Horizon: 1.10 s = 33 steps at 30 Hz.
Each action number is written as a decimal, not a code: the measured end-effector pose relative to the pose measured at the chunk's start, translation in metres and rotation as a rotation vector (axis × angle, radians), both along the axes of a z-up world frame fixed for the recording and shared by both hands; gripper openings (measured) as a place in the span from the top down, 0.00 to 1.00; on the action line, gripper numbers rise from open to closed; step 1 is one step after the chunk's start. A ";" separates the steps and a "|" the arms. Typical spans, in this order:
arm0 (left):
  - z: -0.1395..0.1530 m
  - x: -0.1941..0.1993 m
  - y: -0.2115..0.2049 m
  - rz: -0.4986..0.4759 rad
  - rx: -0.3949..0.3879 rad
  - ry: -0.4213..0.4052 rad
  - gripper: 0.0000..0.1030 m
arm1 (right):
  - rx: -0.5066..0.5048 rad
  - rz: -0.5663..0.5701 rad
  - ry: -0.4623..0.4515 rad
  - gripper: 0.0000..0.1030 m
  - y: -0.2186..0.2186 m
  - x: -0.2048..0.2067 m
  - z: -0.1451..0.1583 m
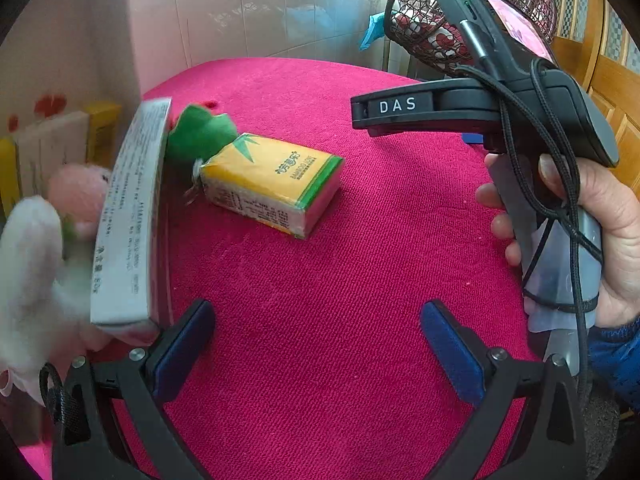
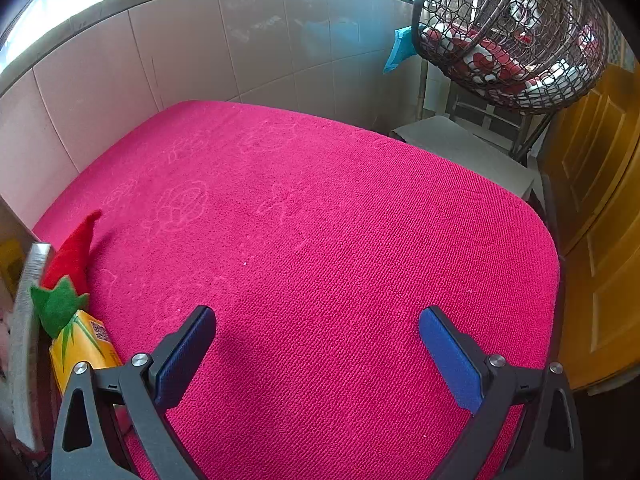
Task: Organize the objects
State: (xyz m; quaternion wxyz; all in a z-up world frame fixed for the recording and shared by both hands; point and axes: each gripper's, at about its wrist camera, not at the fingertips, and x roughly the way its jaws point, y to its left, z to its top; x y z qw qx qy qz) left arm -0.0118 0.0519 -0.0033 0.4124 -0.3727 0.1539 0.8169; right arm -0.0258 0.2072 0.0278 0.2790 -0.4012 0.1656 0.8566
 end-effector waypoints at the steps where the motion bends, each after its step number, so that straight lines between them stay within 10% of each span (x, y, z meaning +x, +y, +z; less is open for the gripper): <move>1: 0.002 -0.001 0.006 0.000 0.002 0.001 0.00 | 0.002 0.000 -0.002 0.00 0.000 0.000 0.000; 33: 0.003 0.006 -0.002 -0.008 -0.032 0.008 0.00 | 0.020 -0.001 -0.022 0.00 0.000 -0.005 -0.003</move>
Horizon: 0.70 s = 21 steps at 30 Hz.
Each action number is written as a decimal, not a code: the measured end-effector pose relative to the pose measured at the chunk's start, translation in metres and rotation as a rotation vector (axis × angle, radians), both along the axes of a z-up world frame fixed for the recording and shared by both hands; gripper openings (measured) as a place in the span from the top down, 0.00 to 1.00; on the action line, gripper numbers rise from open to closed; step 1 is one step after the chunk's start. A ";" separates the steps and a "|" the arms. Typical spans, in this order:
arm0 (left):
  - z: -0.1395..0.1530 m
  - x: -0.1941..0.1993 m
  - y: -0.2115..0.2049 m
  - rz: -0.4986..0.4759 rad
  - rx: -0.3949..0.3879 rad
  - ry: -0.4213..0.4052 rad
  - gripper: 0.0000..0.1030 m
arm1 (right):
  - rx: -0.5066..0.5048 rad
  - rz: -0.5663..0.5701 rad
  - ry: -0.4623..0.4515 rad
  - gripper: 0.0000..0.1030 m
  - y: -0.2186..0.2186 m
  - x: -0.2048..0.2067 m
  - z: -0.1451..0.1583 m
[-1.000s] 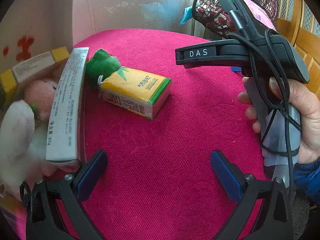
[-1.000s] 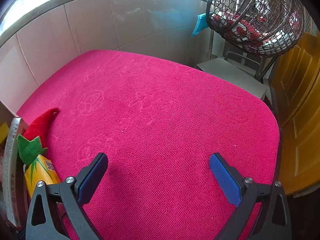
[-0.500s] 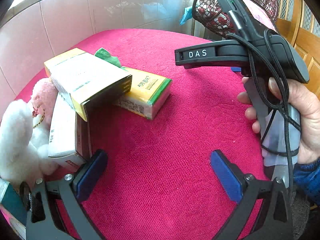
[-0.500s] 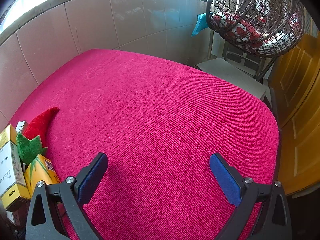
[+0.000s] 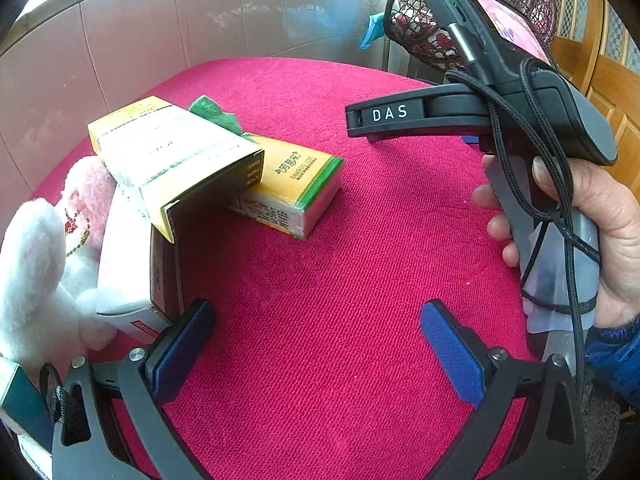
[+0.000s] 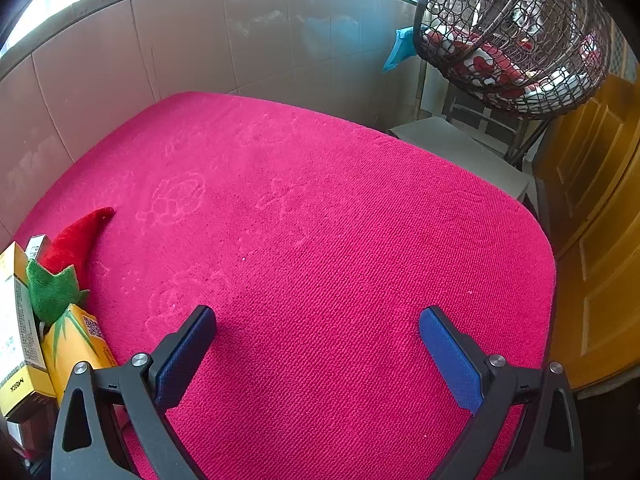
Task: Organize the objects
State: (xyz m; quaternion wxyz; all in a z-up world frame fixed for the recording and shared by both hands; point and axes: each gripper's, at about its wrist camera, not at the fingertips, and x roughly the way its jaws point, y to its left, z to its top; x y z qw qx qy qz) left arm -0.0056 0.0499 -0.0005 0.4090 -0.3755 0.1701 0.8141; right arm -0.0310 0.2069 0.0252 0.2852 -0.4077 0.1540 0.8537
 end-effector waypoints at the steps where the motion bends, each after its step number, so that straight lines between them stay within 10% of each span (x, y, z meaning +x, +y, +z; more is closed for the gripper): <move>1: 0.000 0.000 0.000 0.000 0.000 0.000 0.00 | 0.004 0.000 -0.005 0.00 -0.001 0.000 0.000; 21: 0.001 0.000 -0.005 -0.002 -0.001 0.009 0.00 | 0.007 0.004 0.014 0.00 0.000 0.000 0.000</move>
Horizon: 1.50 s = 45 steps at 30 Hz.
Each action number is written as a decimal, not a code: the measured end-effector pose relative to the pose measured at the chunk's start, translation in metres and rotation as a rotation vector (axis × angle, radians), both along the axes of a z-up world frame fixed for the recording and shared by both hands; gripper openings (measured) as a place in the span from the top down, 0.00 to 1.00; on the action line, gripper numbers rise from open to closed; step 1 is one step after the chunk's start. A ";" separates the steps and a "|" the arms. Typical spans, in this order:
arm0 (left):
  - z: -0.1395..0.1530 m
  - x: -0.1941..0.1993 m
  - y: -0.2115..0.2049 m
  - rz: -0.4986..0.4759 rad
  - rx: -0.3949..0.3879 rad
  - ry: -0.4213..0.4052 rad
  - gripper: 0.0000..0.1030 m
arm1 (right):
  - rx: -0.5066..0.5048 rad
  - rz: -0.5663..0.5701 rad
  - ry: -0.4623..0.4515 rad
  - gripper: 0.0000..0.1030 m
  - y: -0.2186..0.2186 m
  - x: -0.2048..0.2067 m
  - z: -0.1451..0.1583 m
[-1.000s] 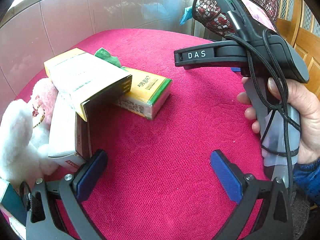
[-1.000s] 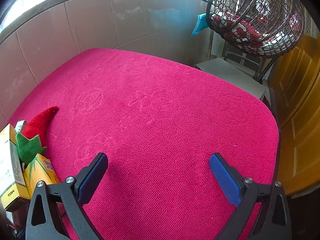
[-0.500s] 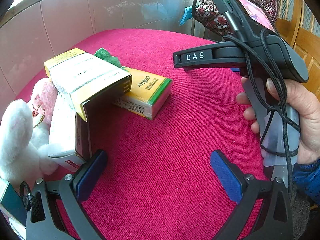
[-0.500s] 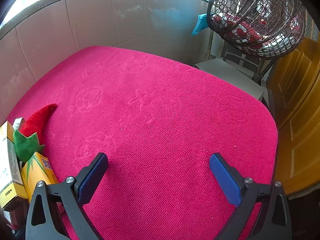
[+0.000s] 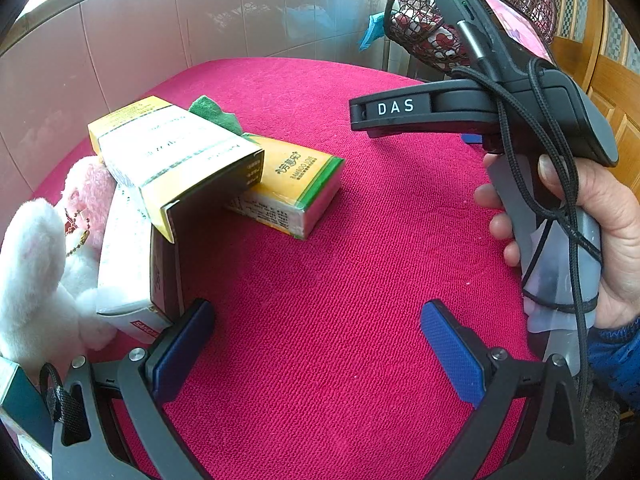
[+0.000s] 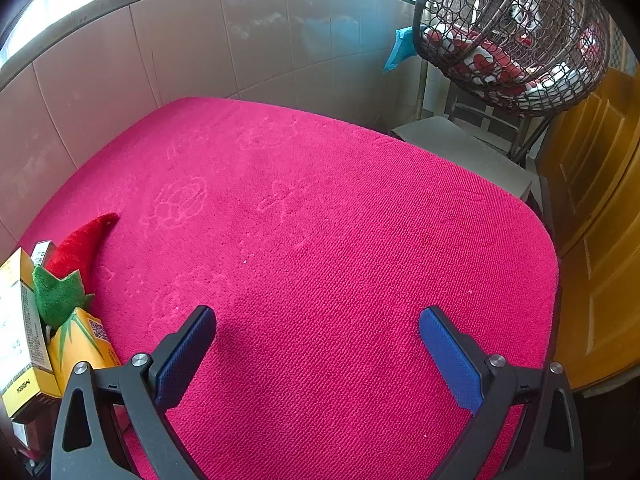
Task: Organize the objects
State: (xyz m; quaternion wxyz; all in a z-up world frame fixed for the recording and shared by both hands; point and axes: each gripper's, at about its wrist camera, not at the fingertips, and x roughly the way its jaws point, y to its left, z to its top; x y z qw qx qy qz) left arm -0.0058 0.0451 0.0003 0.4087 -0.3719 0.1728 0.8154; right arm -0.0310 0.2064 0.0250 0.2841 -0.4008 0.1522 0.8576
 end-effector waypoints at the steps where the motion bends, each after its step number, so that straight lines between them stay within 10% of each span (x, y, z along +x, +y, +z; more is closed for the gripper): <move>1: 0.000 0.000 0.000 0.000 0.000 0.000 0.00 | -0.003 0.000 0.004 0.00 0.000 0.000 0.000; 16: 0.002 0.002 -0.011 0.044 0.002 -0.010 0.00 | -0.056 -0.013 0.156 0.00 0.005 0.024 0.005; 20: 0.017 0.006 -0.032 0.085 0.103 -0.124 0.00 | -0.138 0.026 0.298 0.00 0.006 0.047 0.013; 30: 0.097 0.031 -0.159 0.208 0.322 0.036 0.00 | -0.172 0.303 0.619 0.00 -0.038 0.089 0.073; 37: 0.088 0.020 -0.252 0.316 0.249 -0.033 0.00 | -0.225 0.538 0.467 0.00 -0.086 0.065 0.065; 45: 0.049 0.005 -0.242 0.244 0.088 -0.081 0.00 | -0.119 0.658 0.232 0.00 -0.097 0.029 0.035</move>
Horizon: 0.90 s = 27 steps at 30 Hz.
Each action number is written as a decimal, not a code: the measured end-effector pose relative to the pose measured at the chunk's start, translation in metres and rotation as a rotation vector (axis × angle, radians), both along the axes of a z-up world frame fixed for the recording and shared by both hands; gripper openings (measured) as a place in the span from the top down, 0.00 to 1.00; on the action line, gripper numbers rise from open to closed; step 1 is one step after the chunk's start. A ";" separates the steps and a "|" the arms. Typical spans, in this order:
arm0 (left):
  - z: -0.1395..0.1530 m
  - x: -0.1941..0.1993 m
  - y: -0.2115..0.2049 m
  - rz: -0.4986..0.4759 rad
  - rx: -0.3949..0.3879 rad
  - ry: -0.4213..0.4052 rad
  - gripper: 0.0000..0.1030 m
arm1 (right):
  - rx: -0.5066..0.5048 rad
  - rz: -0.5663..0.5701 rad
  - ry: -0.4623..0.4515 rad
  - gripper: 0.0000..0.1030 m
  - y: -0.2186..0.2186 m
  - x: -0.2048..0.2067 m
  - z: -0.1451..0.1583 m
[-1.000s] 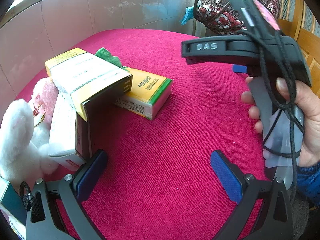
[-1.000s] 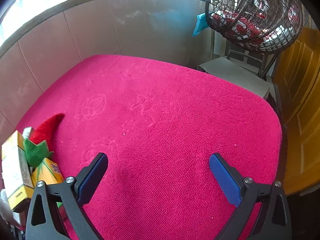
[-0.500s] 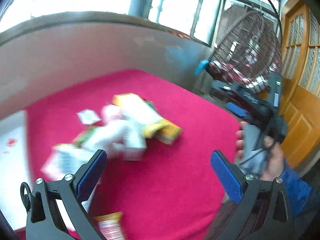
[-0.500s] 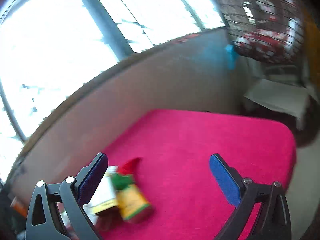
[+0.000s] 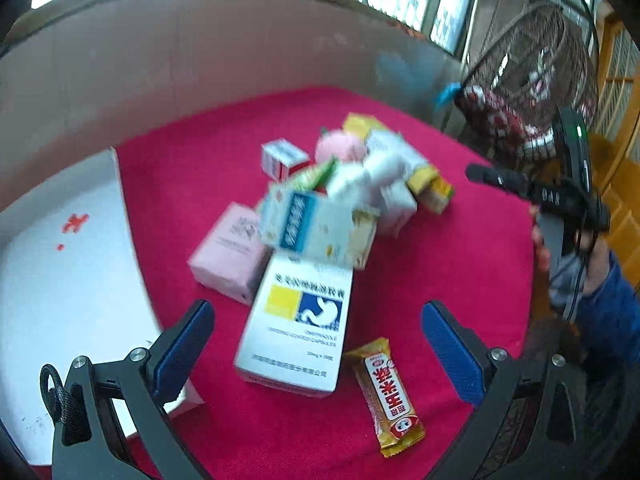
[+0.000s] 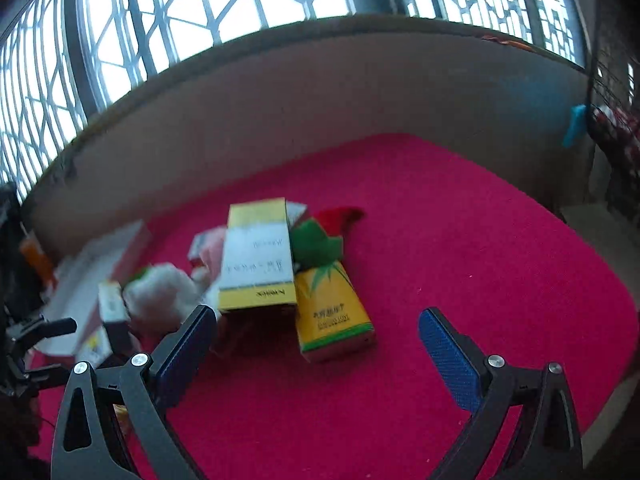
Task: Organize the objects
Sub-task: 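Grasp the white Omeprazole box with the left gripper while the right grasps the yellow tissue pack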
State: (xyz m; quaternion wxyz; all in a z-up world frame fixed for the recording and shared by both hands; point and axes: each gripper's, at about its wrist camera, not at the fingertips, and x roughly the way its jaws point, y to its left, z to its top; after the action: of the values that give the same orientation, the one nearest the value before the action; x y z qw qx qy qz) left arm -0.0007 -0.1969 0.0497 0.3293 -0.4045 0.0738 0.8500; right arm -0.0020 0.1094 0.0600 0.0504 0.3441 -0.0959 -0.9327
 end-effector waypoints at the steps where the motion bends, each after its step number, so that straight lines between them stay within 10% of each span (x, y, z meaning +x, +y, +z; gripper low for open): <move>1: -0.005 -0.001 0.002 -0.003 -0.014 -0.014 0.01 | -0.001 0.007 -0.022 0.00 0.001 -0.006 -0.005; 13: -0.029 -0.005 0.002 -0.010 -0.068 -0.095 0.11 | 0.154 0.114 -0.130 0.03 -0.019 -0.039 -0.031; 27: -0.025 0.001 -0.014 0.052 -0.117 -0.055 0.46 | 0.253 0.143 -0.159 0.48 -0.030 -0.041 -0.045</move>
State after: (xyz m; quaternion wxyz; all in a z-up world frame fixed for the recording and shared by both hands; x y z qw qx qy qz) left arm 0.0003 -0.2105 0.0246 0.2849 -0.4480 0.1040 0.8410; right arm -0.0427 0.0793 0.0152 0.0652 0.4261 0.0433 -0.9013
